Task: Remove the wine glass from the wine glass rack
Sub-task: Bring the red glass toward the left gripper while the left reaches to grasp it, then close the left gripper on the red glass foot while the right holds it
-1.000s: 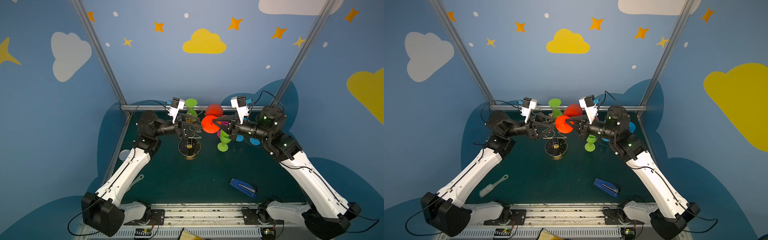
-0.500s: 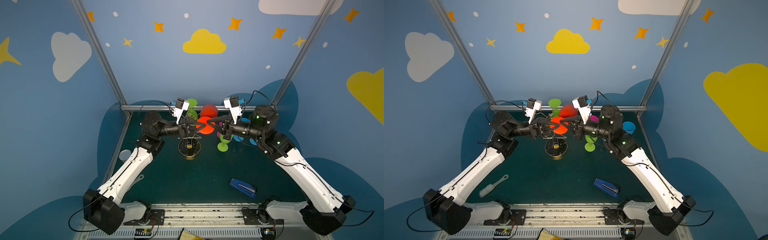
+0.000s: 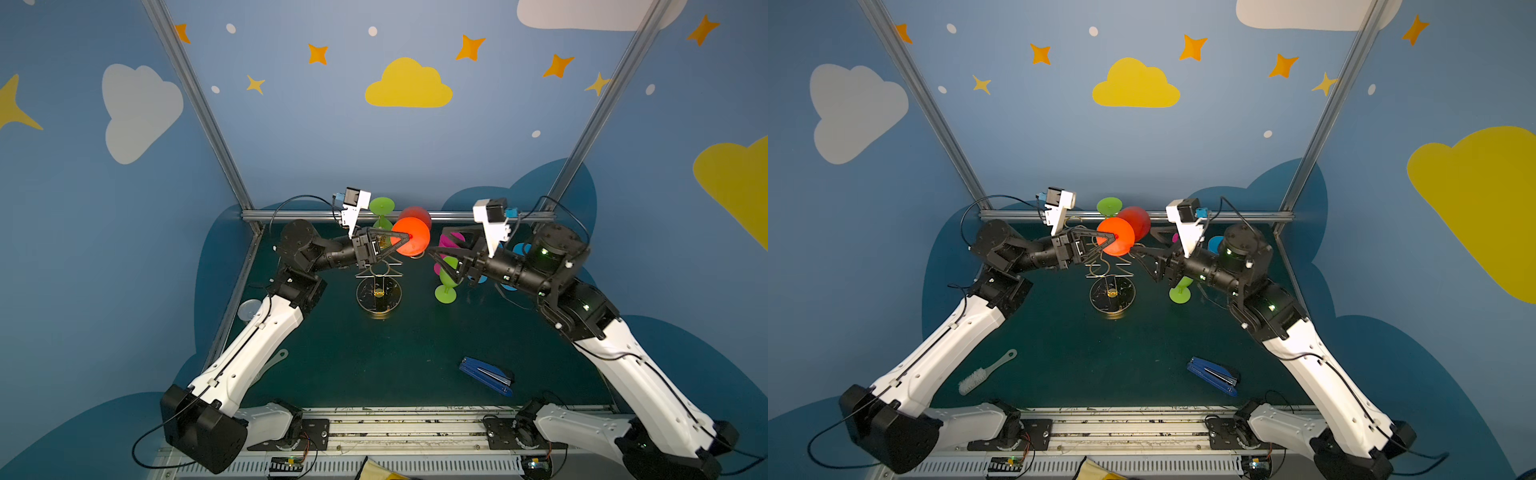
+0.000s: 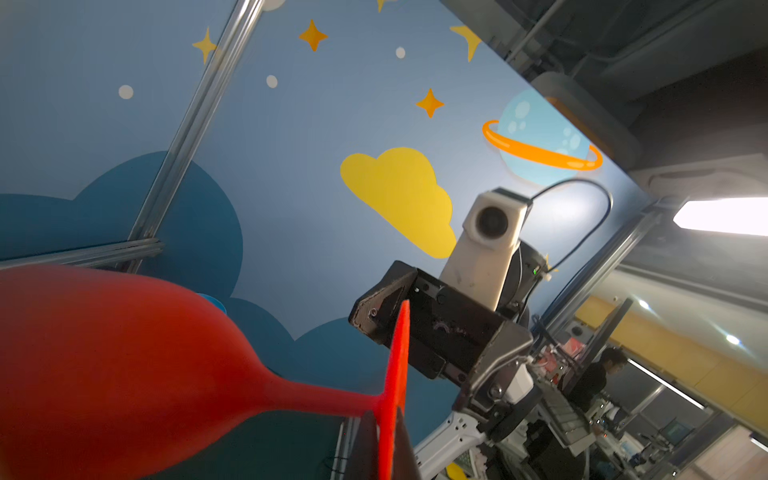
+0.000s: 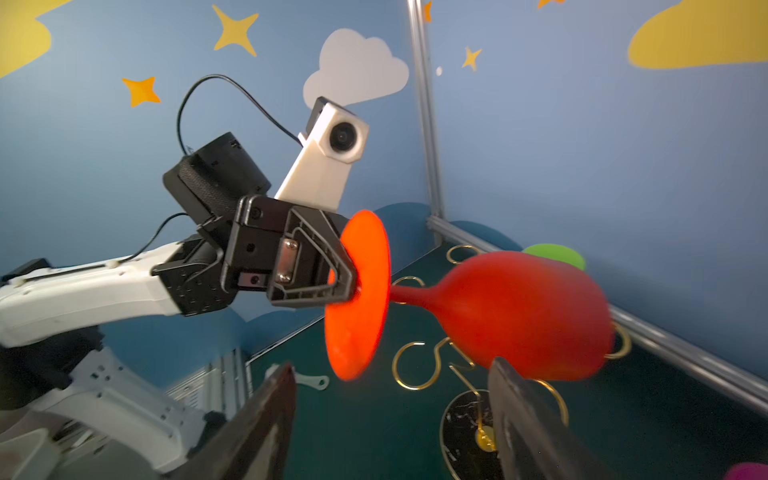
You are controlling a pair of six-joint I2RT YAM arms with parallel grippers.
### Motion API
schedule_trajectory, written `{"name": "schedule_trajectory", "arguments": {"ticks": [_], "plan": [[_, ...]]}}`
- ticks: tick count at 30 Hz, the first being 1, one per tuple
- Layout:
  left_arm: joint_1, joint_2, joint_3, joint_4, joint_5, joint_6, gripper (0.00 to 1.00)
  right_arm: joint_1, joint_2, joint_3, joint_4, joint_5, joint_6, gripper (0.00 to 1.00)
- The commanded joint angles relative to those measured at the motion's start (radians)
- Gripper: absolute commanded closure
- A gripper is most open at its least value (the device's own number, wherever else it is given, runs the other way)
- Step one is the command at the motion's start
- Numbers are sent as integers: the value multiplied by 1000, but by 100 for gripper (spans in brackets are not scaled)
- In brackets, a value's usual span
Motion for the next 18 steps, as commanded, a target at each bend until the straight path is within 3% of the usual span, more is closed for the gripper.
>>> {"name": "schedule_trajectory", "arguments": {"ticks": [1, 5, 10, 14, 18], "plan": [[11, -18, 30, -34, -63, -120, 97, -27, -49, -51, 8, 143, -103, 23], [14, -2, 72, -128, -66, -151, 97, -37, -87, -180, 140, 95, -235, 18], [18, 28, 93, -121, -37, -252, 96, -37, -103, -336, 361, -23, -400, 14], [18, 34, 98, -101, -23, -273, 96, -37, -59, -335, 395, -63, -495, 13], [19, 40, 94, -92, -14, -290, 96, -37, -8, -314, 434, -99, -504, 12]]}}
